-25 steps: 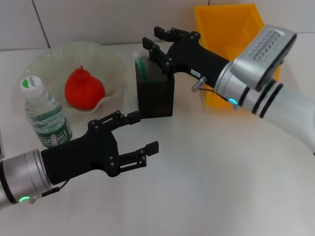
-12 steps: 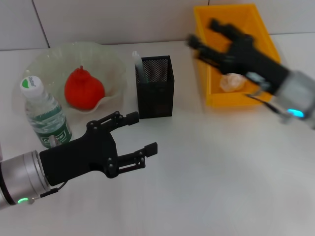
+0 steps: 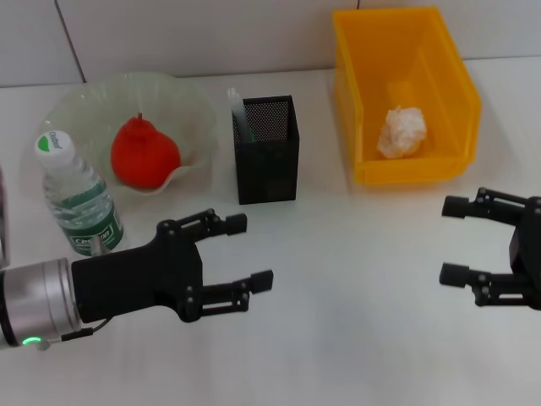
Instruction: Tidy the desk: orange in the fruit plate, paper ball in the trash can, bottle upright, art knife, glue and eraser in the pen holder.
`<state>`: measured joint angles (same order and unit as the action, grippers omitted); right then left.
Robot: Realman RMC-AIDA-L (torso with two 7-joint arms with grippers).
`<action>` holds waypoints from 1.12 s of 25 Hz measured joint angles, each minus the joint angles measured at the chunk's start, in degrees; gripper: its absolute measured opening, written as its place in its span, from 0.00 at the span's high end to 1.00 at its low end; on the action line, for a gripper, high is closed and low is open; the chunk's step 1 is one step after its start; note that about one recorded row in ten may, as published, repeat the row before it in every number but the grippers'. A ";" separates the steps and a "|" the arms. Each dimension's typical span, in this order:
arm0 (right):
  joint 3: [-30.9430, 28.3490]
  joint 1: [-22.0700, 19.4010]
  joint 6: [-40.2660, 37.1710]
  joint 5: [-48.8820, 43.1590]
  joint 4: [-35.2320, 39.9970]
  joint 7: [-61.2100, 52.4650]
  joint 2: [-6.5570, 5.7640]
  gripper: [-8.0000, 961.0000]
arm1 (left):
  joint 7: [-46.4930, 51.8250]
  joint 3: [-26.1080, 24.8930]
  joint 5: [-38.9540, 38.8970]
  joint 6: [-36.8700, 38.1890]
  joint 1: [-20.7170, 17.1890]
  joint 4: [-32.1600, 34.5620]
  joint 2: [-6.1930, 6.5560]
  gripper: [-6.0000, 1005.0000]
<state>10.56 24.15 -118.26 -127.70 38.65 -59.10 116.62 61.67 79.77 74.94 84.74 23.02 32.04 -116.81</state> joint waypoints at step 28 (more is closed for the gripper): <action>12.62 5.19 12.84 -0.19 -2.55 -4.90 2.07 0.13 | 5.92 -4.70 6.63 3.63 -0.82 2.32 0.97 0.18</action>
<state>23.18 29.34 -105.42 -127.89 36.10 -64.00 118.68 67.59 75.07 81.57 88.37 22.20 34.37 -115.83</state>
